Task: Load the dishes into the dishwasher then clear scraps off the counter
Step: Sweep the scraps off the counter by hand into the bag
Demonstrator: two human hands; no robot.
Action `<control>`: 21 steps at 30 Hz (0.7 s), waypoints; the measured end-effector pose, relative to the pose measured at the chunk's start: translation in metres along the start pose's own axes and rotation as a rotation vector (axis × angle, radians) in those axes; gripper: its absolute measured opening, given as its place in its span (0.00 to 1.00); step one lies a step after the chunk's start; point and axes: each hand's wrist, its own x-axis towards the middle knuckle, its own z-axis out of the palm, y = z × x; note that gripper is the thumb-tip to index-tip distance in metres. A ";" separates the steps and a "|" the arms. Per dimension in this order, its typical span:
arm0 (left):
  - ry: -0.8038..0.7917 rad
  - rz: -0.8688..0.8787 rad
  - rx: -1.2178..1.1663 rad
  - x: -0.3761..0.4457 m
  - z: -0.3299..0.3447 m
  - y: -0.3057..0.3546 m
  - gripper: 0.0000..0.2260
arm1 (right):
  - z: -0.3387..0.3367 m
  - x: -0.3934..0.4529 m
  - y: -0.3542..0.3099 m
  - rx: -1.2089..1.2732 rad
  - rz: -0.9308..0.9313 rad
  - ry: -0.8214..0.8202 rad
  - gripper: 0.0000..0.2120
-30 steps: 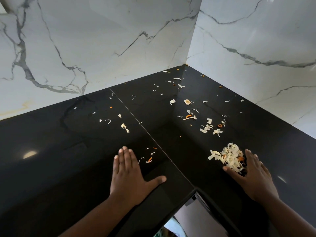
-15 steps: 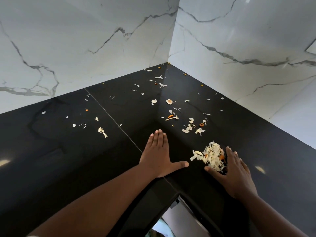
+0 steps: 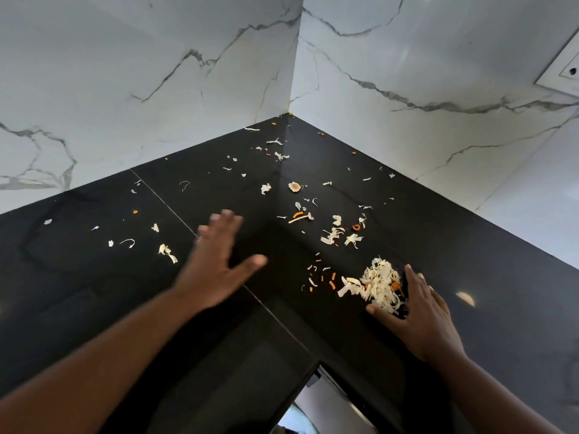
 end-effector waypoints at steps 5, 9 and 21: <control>0.022 -0.315 0.473 -0.020 -0.113 -0.127 0.57 | -0.002 -0.003 0.000 0.009 0.005 0.009 0.55; 0.014 -0.467 0.528 -0.043 -0.160 -0.194 0.57 | -0.003 -0.005 -0.004 -0.009 -0.007 0.006 0.54; -0.202 -0.235 0.569 0.017 -0.099 -0.135 0.64 | -0.002 -0.002 -0.009 -0.035 0.030 -0.017 0.54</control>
